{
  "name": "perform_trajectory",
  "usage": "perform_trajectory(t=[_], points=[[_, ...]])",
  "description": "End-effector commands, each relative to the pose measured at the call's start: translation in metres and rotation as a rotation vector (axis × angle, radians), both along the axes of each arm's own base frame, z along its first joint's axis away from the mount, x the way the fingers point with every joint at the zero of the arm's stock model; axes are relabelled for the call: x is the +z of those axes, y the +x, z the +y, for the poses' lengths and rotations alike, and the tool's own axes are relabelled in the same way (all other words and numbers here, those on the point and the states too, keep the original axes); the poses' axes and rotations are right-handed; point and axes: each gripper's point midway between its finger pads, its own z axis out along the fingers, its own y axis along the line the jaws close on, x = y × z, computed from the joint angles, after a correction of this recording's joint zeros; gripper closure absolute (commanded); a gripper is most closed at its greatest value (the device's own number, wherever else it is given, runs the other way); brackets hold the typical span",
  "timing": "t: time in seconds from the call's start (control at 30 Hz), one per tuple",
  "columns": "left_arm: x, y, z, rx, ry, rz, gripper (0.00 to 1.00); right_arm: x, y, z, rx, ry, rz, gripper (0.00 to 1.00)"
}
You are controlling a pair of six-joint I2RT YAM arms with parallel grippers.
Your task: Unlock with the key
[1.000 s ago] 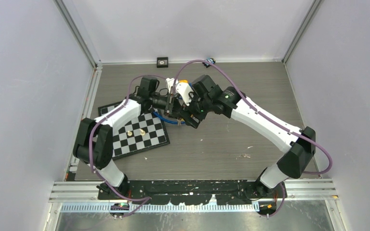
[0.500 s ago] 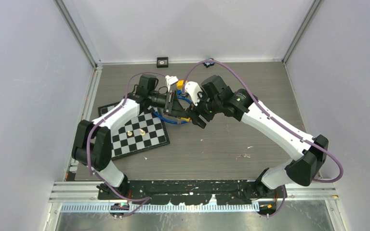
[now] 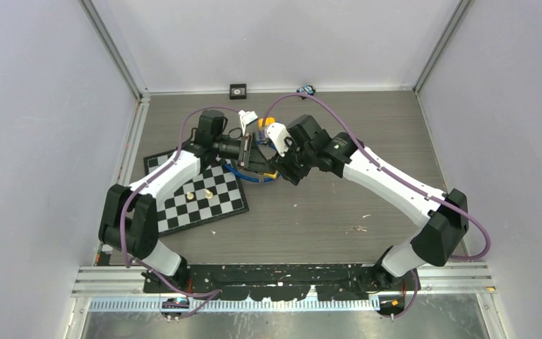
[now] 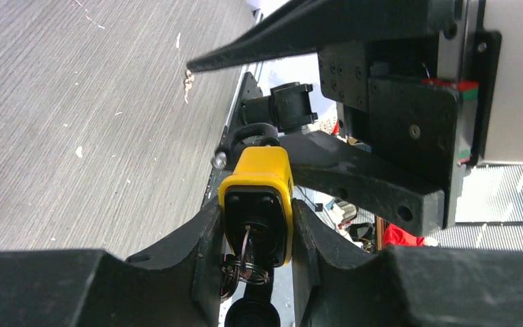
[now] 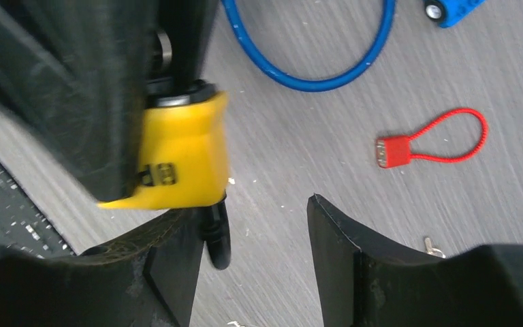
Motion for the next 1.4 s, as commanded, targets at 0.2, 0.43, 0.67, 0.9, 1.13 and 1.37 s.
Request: perform_trajectory(t=[0.2,0.43,0.67,0.9,1.13,1.37], points=[[0.022,-0.012,0.002,-0.052,-0.079,-0.047,1.00,0.026,0.060,-0.012,-0.276,0.047,-0.258,0.42],[0.021,-0.008,0.001,-0.045,-0.076,-0.055,1.00,0.030,0.022,-0.014,-0.110,0.051,-0.183,0.32],[0.017,-0.006,0.002,-0.070,-0.057,-0.090,1.00,0.028,-0.032,-0.032,0.025,0.107,-0.015,0.28],[0.015,-0.022,0.007,-0.125,-0.049,-0.203,1.00,0.054,-0.016,-0.043,-0.060,0.181,-0.028,0.37],[0.013,-0.043,0.007,-0.181,-0.031,-0.322,1.00,0.049,-0.017,-0.017,-0.019,0.267,0.120,0.41],[0.013,-0.050,0.005,-0.206,-0.025,-0.370,1.00,0.020,-0.029,0.004,0.027,0.296,0.294,0.40]])
